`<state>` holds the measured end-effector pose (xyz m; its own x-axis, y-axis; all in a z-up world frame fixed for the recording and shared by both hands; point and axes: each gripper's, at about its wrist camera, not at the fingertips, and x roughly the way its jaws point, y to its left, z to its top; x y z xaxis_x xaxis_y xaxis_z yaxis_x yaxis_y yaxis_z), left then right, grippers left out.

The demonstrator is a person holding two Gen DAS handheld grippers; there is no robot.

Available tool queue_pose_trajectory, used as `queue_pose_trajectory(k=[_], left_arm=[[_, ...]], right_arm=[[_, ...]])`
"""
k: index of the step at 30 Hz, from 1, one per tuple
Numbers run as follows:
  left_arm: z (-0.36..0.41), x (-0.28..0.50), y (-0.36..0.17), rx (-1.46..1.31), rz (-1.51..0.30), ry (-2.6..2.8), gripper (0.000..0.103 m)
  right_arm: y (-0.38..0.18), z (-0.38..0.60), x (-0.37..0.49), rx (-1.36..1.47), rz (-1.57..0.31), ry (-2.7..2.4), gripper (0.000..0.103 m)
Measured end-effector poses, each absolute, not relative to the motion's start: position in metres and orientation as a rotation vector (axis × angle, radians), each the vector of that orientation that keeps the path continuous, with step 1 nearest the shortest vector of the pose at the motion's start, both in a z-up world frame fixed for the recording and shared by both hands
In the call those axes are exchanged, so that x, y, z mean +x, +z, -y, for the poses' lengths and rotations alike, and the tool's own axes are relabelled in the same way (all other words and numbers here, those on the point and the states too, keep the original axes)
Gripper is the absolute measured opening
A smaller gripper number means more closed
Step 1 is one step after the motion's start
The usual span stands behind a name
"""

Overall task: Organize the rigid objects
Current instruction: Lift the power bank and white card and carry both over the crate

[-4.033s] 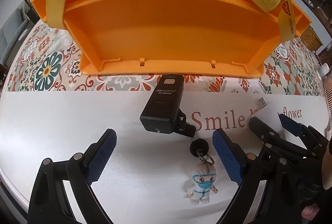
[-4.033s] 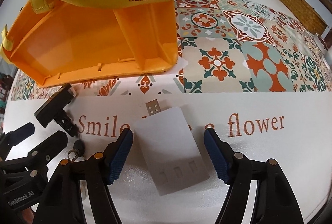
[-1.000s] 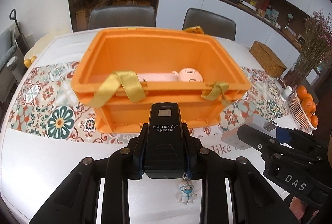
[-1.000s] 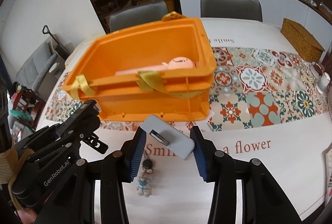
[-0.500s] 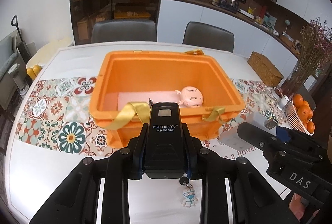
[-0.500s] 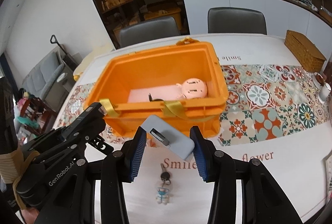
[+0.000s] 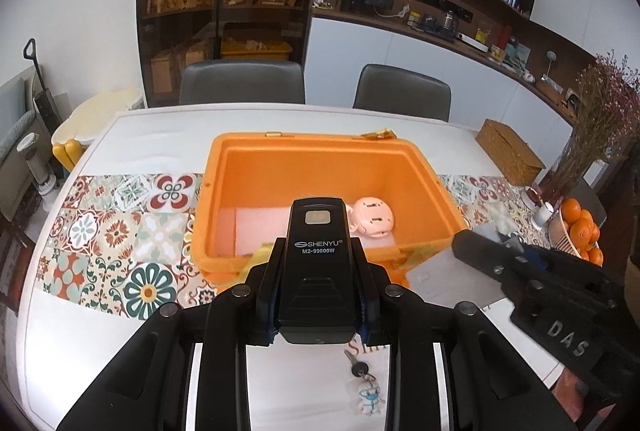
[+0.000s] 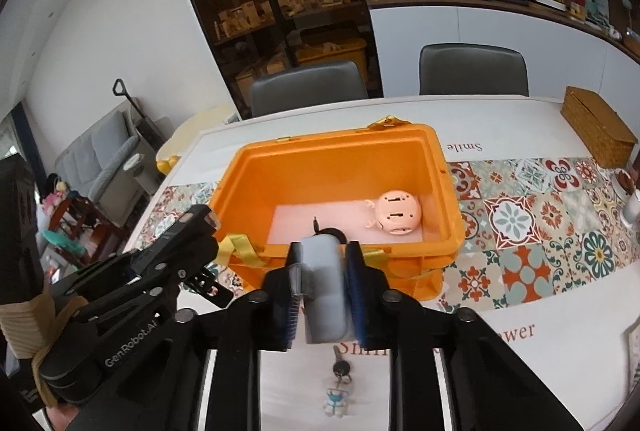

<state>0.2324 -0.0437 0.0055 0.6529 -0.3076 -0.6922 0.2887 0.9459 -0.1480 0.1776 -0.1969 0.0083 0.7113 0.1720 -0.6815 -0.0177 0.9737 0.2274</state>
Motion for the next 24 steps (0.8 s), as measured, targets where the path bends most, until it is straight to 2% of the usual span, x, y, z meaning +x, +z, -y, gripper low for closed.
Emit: queue_pose_trajectory(k=[14, 24], left_arm=[[0.052, 0.274, 0.026, -0.012, -0.766, -0.361, 0.029], [0.052, 0.305, 0.022, -0.013, -0.794, -0.351, 0.029]], right_arm=[[0.02, 0.191, 0.219, 0.204, -0.746, 0.117, 0.018], [0.028, 0.195, 0.251, 0.186, -0.734, 0.1, 0.018]])
